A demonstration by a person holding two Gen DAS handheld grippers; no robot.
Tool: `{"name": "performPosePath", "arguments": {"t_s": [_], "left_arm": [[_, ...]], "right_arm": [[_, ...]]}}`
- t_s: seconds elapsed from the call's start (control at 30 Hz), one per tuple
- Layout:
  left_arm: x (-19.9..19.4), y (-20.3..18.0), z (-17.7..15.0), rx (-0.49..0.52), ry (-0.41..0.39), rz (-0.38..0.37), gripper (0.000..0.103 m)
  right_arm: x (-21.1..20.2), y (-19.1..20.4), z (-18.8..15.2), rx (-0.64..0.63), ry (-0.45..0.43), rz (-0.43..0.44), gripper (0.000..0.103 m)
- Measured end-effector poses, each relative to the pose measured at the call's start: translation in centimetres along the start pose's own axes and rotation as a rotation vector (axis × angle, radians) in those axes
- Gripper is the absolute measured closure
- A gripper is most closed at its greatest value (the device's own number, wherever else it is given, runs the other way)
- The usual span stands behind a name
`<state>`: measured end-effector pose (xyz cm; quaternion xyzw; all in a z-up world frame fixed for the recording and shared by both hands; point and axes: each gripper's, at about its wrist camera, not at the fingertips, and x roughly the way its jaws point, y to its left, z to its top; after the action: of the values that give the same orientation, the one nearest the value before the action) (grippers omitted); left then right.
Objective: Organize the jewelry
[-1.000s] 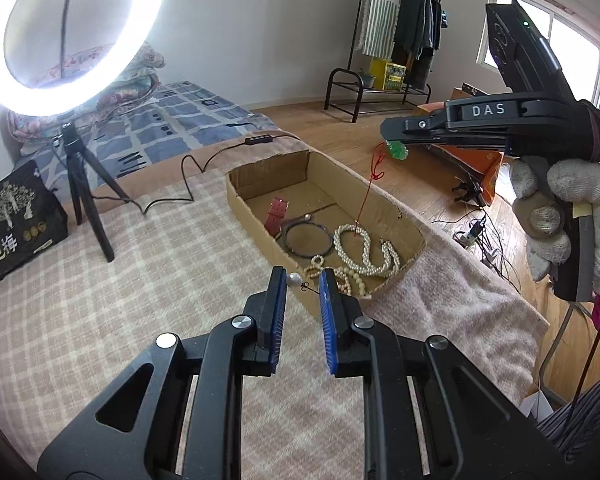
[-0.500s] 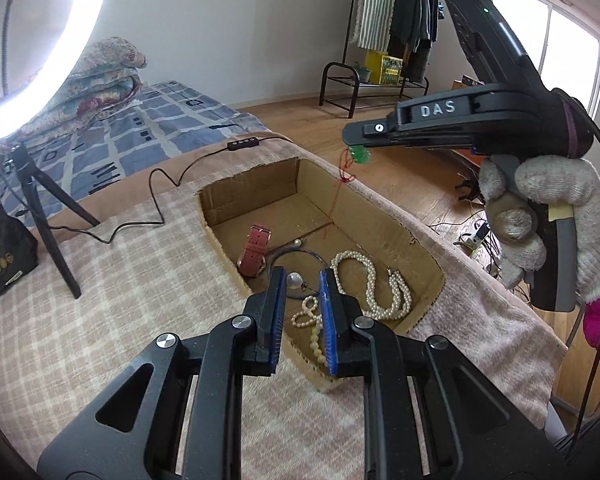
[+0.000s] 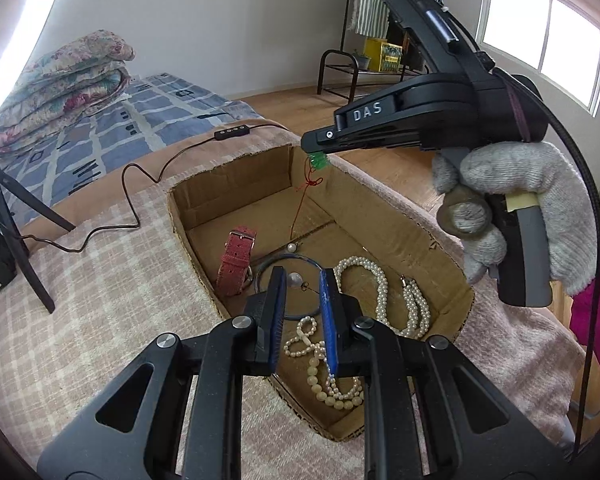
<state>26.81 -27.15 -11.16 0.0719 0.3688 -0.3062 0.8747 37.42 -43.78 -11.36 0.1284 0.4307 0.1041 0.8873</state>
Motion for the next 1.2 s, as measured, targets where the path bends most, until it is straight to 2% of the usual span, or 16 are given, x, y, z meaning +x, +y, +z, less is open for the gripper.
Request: {"name": "performPosePath", "arguments": {"t_s": [0.23, 0.33, 0.4, 0.43, 0.5, 0.53, 0.57, 0.6, 0.7, 0.87, 1.2], "left_arm": [[0.8, -0.3, -0.4, 0.018, 0.012, -0.011, 0.087], [0.7, -0.3, -0.4, 0.018, 0.006, -0.015, 0.087], [0.5, -0.4, -0.4, 0.021, 0.006, -0.017, 0.085], [0.4, -0.5, -0.3, 0.023, 0.005, -0.009, 0.079], [0.1, -0.5, -0.3, 0.020, -0.006, -0.003, 0.038], [-0.2, -0.6, -0.3, 0.016, -0.024, -0.001, 0.035], [-0.4, -0.6, -0.3, 0.015, -0.033, 0.002, 0.034], [-0.6, -0.6, -0.3, 0.017, -0.035, 0.004, 0.033], [-0.7, -0.7, -0.3, 0.020, -0.026, 0.015, 0.028], [-1.5, -0.7, -0.4, 0.015, -0.025, 0.016, 0.028], [-4.6, -1.1, -0.4, 0.009, -0.050, 0.020, 0.027]], "right_arm": [[1.7, 0.2, 0.0, -0.014, 0.023, 0.000, 0.095], [1.6, 0.4, 0.1, -0.015, 0.016, 0.001, 0.087], [1.5, 0.7, 0.1, -0.023, 0.009, -0.002, 0.071], [1.4, 0.9, 0.1, -0.029, 0.006, -0.007, 0.069], [1.2, 1.2, 0.1, -0.041, 0.001, -0.018, 0.062], [1.2, 1.3, 0.1, -0.043, -0.001, -0.028, 0.055], [1.1, 1.5, 0.1, -0.047, -0.009, -0.040, 0.039], [0.9, 1.6, 0.1, -0.053, -0.020, -0.049, 0.027], [0.5, 2.1, 0.0, -0.076, -0.042, -0.085, 0.012], [0.0, 2.8, 0.1, -0.093, -0.050, -0.148, 0.003], [-3.3, 5.0, 0.2, -0.128, -0.086, -0.188, 0.002]]}}
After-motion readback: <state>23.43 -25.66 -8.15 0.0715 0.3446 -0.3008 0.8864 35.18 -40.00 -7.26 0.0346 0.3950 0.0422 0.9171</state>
